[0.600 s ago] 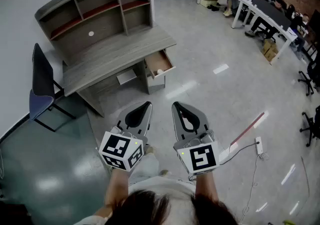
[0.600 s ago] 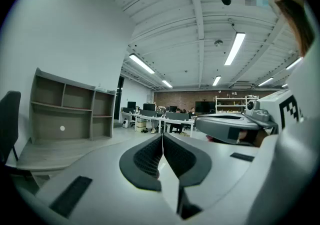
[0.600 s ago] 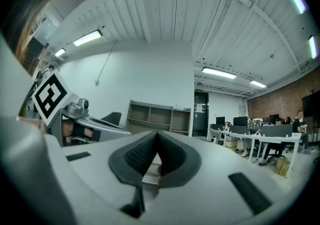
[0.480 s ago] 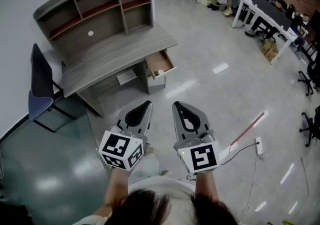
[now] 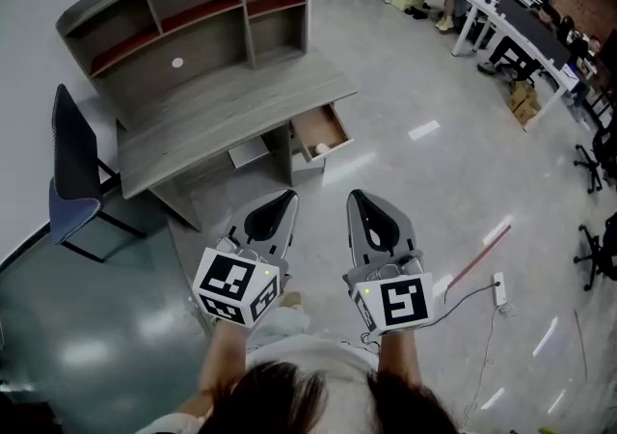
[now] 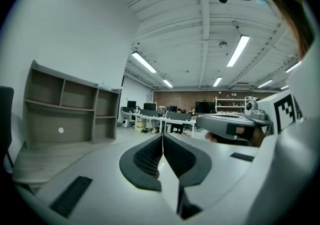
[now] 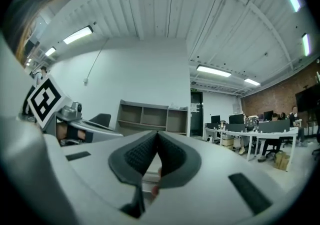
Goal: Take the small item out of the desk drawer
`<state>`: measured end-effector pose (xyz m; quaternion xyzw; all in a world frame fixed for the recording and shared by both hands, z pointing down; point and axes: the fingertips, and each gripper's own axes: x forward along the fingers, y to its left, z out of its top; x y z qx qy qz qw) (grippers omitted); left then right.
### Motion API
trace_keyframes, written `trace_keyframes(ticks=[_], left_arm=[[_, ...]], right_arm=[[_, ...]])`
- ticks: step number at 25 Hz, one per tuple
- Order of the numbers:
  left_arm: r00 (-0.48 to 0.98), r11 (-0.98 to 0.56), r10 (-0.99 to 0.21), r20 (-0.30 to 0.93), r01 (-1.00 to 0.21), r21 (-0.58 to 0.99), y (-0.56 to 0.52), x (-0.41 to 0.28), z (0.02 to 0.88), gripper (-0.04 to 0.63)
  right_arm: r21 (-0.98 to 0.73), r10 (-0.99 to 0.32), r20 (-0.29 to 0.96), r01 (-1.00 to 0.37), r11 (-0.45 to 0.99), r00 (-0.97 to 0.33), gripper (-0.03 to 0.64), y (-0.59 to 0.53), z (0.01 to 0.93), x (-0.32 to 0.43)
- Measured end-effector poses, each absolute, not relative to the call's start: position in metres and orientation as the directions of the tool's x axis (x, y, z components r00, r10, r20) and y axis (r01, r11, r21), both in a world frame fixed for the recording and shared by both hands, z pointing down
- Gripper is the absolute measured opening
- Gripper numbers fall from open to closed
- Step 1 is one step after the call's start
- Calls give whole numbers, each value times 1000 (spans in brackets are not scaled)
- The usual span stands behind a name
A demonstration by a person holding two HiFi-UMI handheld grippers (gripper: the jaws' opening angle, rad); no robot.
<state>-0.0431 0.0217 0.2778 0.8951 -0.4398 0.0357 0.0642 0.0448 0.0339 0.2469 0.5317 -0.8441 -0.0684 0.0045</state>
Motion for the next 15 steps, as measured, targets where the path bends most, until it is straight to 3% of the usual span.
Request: trace_keyframes(ticks=[15], left_arm=[[623, -613, -771, 130, -782, 116, -47, -108, 295, 17]], right_arm=[[114, -930, -20, -925, 363, -368, 28, -40, 265, 3]])
